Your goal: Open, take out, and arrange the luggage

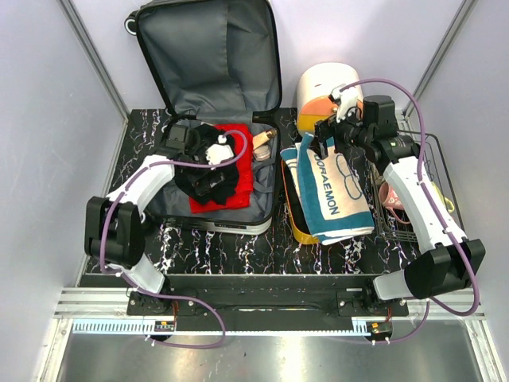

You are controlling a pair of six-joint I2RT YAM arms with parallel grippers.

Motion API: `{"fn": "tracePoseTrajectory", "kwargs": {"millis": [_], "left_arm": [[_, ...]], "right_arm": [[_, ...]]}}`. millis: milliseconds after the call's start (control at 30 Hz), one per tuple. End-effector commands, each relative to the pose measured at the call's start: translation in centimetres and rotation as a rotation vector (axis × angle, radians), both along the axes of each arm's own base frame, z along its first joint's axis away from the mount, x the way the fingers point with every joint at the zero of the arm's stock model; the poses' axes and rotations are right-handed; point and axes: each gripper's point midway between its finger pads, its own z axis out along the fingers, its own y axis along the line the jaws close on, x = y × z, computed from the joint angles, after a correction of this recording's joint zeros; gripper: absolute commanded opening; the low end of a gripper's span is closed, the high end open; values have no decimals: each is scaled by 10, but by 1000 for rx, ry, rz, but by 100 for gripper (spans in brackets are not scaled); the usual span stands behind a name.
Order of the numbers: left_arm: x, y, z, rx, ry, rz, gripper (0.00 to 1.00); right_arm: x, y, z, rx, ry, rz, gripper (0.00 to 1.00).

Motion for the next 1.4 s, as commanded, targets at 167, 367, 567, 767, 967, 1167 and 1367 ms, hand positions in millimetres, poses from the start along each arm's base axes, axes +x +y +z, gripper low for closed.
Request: {"fn": "tracePoseTrajectory", "kwargs": {"millis": [167,367,567,767,967,1167,1367], "left_arm": [[30,-6,-25,88,-79,-72,70],[21,-18,17,-65,-50,-51,15],[-1,-32,82,-200,-2,-63,0],[-21,-41,114,-284,7,-74,0],[-40,-52,134,-369,22,-99,0],[-52,-55,134,-391,32,-130,0],[-67,-62,144,-445,33,-178,0]], "right_arm": [[-12,-3,-1,-9,0,10,100],[-18,12,1,32,-49,108,98],[-20,48,12,8,-248,237,100],[-23,106,20,-32,-384,392,100],[-51,162,22,-66,-574,641,100],[-83,209,3,-68,-673,831,100],[-101,247,-28,-79,-682,932,100]]}}
